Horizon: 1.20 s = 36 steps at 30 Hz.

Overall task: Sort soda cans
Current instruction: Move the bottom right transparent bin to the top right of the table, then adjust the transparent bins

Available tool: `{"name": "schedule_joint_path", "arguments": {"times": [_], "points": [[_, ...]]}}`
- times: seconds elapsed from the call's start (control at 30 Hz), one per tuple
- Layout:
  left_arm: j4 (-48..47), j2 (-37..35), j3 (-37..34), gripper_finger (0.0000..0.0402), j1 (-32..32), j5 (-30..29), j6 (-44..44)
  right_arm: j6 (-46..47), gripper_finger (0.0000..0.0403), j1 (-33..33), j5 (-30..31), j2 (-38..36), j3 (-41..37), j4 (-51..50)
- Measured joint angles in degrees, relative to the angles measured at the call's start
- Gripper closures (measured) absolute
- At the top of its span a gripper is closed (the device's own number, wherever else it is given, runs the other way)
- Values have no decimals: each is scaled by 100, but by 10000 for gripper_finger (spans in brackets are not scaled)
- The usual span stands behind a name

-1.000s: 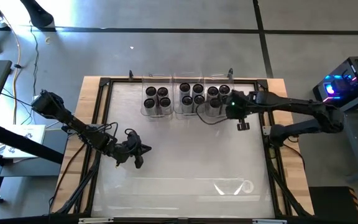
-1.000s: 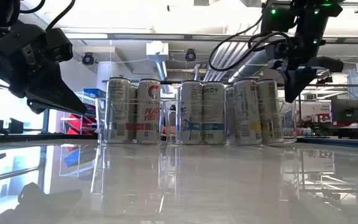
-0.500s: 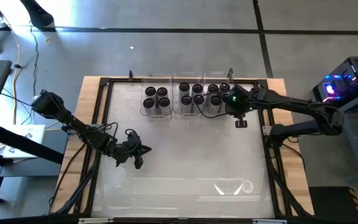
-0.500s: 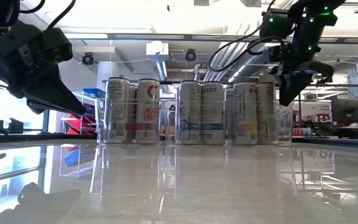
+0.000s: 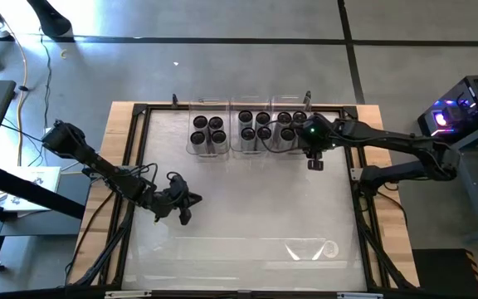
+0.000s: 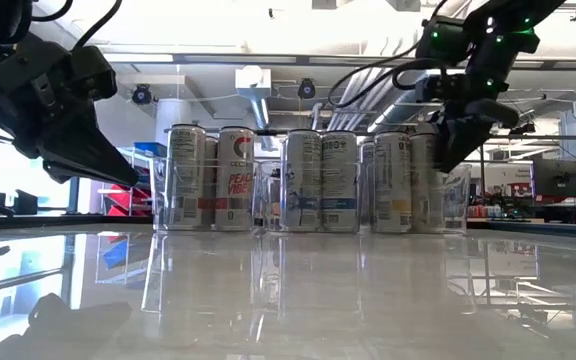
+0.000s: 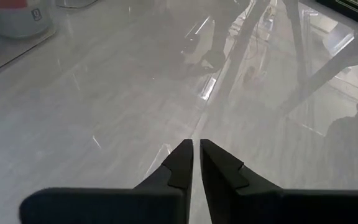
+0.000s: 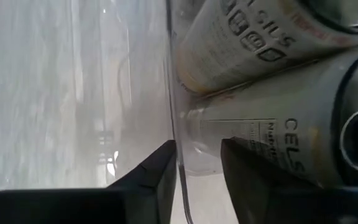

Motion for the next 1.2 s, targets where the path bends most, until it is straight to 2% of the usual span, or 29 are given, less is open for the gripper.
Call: {"name": "schedule_joint_path", "arguments": {"times": [0.17,0.33,0.53,0.67,0.9,1.03,1.2], "points": [[-178,-196,0,349,2,-5,-65,461,255,16,-34,-160,4,-16],[-652,-739,-2,336,2,-31,-168,942,253,17,-42,-495,6,-281],[-1393,-1543,-2,341,2,-278,-273,1358,253,20,-76,-1148,7,-513],[-2106,-1990,-2,350,37,-624,-699,1738,253,22,-80,-1640,9,-900],[-3234,-2252,-2,369,514,-1006,-1461,3027,254,24,-16,-2260,-83,-2000],[-3486,-2227,-2,383,1020,-1029,-1314,3191,254,26,177,-2166,-186,-1946],[-3494,-2208,-2,399,1614,-935,-733,3380,254,22,626,-1598,-179,-1999]]}}
